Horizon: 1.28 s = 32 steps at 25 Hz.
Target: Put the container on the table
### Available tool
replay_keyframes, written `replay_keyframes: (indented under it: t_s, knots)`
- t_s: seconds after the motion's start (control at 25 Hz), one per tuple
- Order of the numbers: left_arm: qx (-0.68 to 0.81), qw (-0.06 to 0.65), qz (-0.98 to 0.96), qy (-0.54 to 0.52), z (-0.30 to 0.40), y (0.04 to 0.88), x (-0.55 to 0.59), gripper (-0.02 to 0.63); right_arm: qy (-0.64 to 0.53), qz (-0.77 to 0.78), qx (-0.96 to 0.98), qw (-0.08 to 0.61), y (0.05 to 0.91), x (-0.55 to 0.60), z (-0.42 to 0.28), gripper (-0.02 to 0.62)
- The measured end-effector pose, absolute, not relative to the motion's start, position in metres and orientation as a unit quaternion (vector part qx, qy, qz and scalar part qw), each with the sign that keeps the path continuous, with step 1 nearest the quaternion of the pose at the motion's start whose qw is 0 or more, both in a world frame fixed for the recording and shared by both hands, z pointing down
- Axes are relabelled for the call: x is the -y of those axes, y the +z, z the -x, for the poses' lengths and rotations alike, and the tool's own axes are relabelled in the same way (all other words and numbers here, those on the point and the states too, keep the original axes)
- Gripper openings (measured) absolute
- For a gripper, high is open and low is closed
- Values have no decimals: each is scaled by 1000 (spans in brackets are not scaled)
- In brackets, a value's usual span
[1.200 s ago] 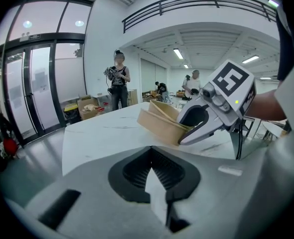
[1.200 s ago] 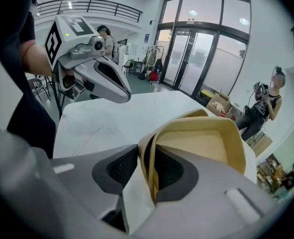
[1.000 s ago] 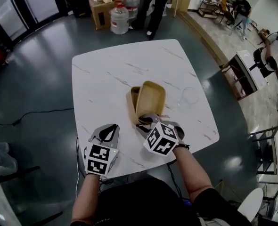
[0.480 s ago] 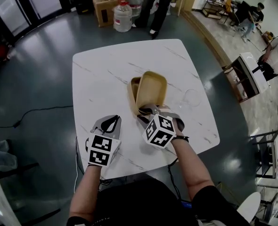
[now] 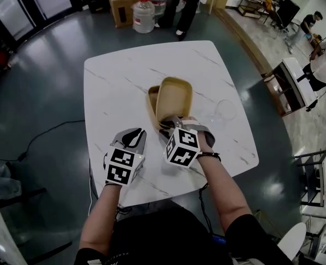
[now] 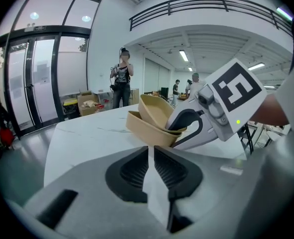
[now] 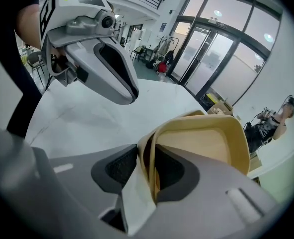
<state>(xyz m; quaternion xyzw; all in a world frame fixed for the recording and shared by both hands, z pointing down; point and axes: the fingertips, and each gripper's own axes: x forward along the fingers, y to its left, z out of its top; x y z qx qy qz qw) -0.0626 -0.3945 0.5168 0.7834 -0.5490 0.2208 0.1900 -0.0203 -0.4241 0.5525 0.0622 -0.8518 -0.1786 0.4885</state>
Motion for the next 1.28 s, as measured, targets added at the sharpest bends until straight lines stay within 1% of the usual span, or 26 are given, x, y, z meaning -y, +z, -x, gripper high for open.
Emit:
replay_keyframes:
  t_s: [0.16,0.2,0.24,0.32,0.56,0.92,1.0,1.12,1.28]
  knots:
    - [542,196,-784,229,61,522,392,48,-175,-65,852,490,555,422,20,128]
    - [542,197,-784,229,61,522,392,49,-170,-67,854,488,554,421,21,139]
    - [542,197,-784,229,61,522,391,49,-165,-70,856,485,554,419,23,170]
    - [541,195,-785,229,62,521,389,51,-160,-75,860,479,554,416,24,189]
    - [537,193,-788,229,58,523,386,51,-172,-84,861,471,550,411,24,186]
    - [534,188,-793,226,59,516,375,49,-138,-130,884,428,529,405,19,137]
    - [538,182,-792,222,61,512,372,44,-138,-147,887,415,521,403,19,100]
    - [561,171,-784,204,70,502,369,-8,-134,-177,896,385,506,399,24,-3]
    - [560,168,-790,185,72,491,359,-8,-120,-198,904,359,494,386,28,-3]
